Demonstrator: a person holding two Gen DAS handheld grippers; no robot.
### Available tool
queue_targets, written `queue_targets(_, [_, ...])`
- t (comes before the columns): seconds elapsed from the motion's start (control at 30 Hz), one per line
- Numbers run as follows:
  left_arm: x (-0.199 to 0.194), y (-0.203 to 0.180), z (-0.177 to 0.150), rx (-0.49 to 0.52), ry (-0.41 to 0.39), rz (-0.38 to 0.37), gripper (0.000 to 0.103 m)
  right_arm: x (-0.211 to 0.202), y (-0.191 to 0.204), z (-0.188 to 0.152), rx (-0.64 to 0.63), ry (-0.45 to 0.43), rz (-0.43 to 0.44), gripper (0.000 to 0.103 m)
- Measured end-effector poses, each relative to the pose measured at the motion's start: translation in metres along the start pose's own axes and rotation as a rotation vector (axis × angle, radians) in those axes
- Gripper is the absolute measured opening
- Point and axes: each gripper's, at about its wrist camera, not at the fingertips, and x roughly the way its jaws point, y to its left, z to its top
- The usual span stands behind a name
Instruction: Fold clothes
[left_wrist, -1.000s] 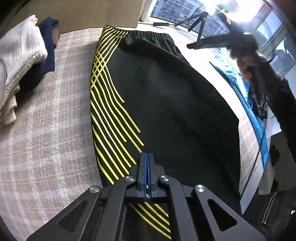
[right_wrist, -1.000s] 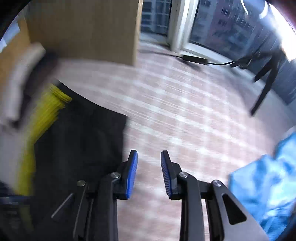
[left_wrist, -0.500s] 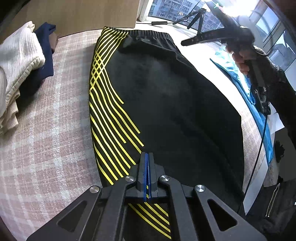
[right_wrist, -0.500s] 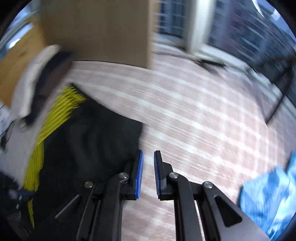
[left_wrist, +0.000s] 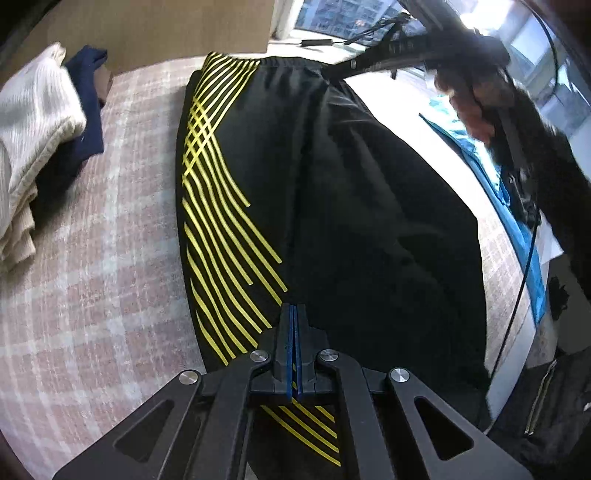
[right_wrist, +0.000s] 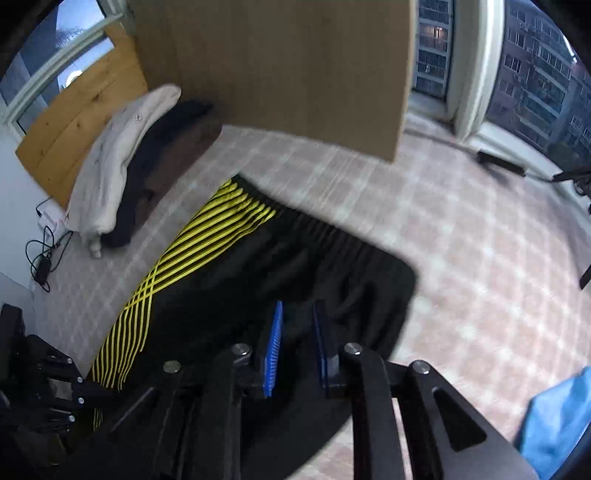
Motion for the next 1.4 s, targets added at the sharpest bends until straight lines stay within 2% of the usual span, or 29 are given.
queue_targets(0.07, [-0.013, 0.003, 0.013, 0.005, -0.038, 0.024, 0.001, 0.023, 0.007, -0.003, -0.039, 0.063, -0.012, 0.017])
queue_targets(0.1, [-0.020, 0.005, 0.022, 0.015, -0.069, 0.032, 0.001, 0.023, 0.009, -0.004, -0.056, 0.058, -0.035, 0.017])
queue_targets(0.13, [-0.023, 0.008, 0.031, 0.023, -0.086, 0.032, 0.003, 0.013, 0.009, -0.004, -0.048, 0.025, -0.054, 0.017])
queue_targets(0.2, [-0.018, 0.017, 0.048, 0.042, -0.086, 0.036, 0.004, -0.017, 0.003, -0.011, 0.016, -0.032, -0.026, 0.017])
queue_targets(0.27, [-0.005, 0.030, 0.065, 0.053, -0.048, 0.070, 0.002, -0.052, 0.000, -0.024, 0.069, -0.100, 0.020, 0.017])
queue_targets(0.33, [0.007, 0.044, 0.072, 0.067, -0.010, 0.112, 0.004, -0.081, 0.013, -0.051, 0.088, -0.126, 0.067, 0.017])
queue_targets(0.4, [0.012, 0.062, 0.071, 0.057, 0.012, 0.128, 0.002, -0.084, 0.021, -0.076, 0.138, -0.104, 0.120, 0.017])
queue_targets(0.43, [0.010, 0.068, 0.070, 0.040, 0.010, 0.108, 0.003, -0.079, 0.022, -0.089, 0.159, -0.078, 0.130, 0.017])
queue_targets(0.53, [-0.009, 0.076, 0.065, 0.057, -0.018, 0.134, 0.003, -0.054, 0.022, -0.123, 0.195, 0.037, 0.091, 0.017])
queue_targets(0.57, [-0.021, 0.078, 0.062, 0.059, -0.038, 0.129, 0.003, -0.053, 0.022, -0.133, 0.222, 0.047, 0.086, 0.017])
queue_targets(0.63, [-0.047, 0.083, 0.046, 0.050, -0.072, 0.084, 0.003, -0.073, 0.018, -0.152, 0.317, -0.014, 0.097, 0.017])
queue_targets(0.7, [-0.065, 0.084, 0.031, 0.047, -0.089, 0.043, 0.003, -0.100, 0.010, -0.170, 0.421, -0.116, 0.104, 0.017])
queue_targets(0.77, [-0.076, 0.081, 0.019, 0.044, -0.096, -0.034, 0.003, -0.122, 0.007, -0.188, 0.479, -0.191, 0.044, 0.017])
queue_targets(0.87, [-0.068, 0.051, 0.010, 0.105, -0.069, -0.118, 0.003, -0.106, 0.015, -0.187, 0.439, -0.140, -0.025, 0.017])
queue_targets(0.93, [-0.059, 0.025, -0.001, 0.188, -0.010, -0.119, 0.003, -0.094, 0.021, -0.186, 0.417, -0.105, -0.059, 0.015])
queue_targets(1.0, [-0.042, 0.013, -0.010, 0.235, 0.053, -0.108, 0.004, -0.076, 0.030, -0.185, 0.414, -0.064, -0.038, 0.015])
queue_targets(1.07, [-0.020, -0.004, -0.006, 0.270, 0.100, -0.070, 0.005, -0.066, 0.043, -0.181, 0.387, -0.034, -0.026, 0.015])
queue_targets(1.1, [-0.010, -0.006, -0.003, 0.280, 0.121, -0.056, 0.005, -0.065, 0.051, -0.179, 0.354, -0.029, -0.067, 0.015])
queue_targets(1.17, [-0.010, -0.003, -0.006, 0.269, 0.119, -0.066, 0.005, -0.068, 0.055, -0.176, 0.311, -0.018, -0.169, 0.015])
queue_targets(1.23, [-0.021, 0.004, -0.009, 0.255, 0.099, -0.070, 0.005, -0.073, 0.039, -0.179, 0.351, -0.007, -0.213, 0.015])
queue_targets(1.33, [-0.042, 0.024, -0.002, 0.187, 0.041, -0.078, 0.006, -0.076, 0.015, -0.180, 0.425, -0.006, -0.229, 0.016])
queue_targets(1.4, [-0.053, 0.044, 0.001, 0.113, 0.025, -0.096, 0.010, -0.084, 0.011, -0.173, 0.460, -0.046, -0.170, 0.019])
